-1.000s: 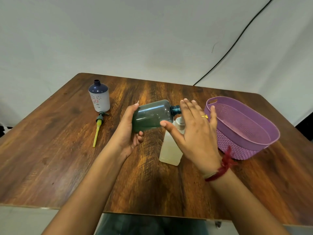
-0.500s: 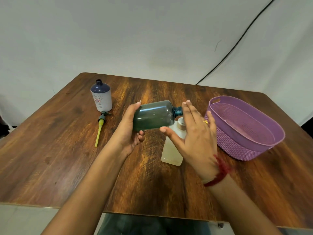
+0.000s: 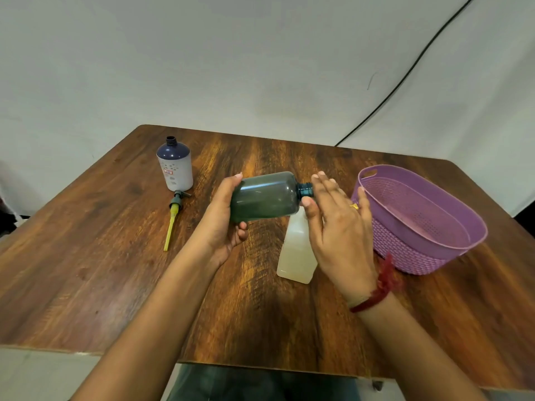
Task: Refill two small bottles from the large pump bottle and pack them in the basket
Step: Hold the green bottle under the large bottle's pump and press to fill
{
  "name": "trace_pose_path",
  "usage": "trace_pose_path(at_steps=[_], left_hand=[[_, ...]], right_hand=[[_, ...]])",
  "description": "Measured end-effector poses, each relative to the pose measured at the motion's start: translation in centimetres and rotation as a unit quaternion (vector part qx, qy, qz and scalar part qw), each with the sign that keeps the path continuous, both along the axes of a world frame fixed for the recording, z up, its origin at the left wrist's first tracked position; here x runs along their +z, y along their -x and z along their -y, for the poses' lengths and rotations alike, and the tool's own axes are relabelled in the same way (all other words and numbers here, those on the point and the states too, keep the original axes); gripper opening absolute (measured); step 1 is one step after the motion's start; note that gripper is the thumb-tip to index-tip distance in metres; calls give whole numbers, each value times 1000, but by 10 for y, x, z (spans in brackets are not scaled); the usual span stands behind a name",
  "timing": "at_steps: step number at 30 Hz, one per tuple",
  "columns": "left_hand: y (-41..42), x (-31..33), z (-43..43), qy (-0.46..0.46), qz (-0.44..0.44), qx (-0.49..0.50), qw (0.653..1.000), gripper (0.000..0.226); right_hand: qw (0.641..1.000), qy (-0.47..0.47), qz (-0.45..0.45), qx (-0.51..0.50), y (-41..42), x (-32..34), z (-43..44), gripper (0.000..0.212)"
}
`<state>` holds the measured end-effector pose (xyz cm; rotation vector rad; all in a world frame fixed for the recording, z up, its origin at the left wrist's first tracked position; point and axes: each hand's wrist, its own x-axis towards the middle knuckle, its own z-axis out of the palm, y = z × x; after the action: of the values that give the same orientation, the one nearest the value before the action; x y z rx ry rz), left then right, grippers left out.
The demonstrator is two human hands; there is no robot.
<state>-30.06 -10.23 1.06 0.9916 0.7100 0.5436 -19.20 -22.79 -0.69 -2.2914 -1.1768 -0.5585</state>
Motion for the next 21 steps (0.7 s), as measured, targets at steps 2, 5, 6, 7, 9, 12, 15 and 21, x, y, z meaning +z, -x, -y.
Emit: trace_pose_path(at_steps=[2, 5, 6, 7, 9, 12, 15, 21], left_hand=[[1, 0, 0, -4, 4, -4, 1000, 29], [1, 1, 0, -6, 9, -12, 1000, 30], [1, 1, 0, -4, 12, -13, 1000, 31], [2, 1, 0, -1, 14, -12, 1000, 31], [1, 0, 1, 5, 13, -14, 1000, 32], [1, -1, 0, 11, 8, -14, 1000, 32], [1, 1, -2, 13, 13, -14, 1000, 29], [2, 0, -6, 29, 30, -41, 998, 33]], right_hand=[[1000, -7, -7, 14, -3, 5, 2, 60], [992, -66, -95, 58, -14, 18, 2, 62], [985, -93, -131, 69, -16, 20, 1, 61], [981, -110, -143, 70, -18, 18, 0, 58], [992, -93, -79, 40, -14, 9, -2, 51], [997, -76, -6, 0, -6, -7, -5, 47], [995, -99, -1, 11, -9, -7, -7, 46], [923, -233, -289, 97, -26, 22, -12, 24]])
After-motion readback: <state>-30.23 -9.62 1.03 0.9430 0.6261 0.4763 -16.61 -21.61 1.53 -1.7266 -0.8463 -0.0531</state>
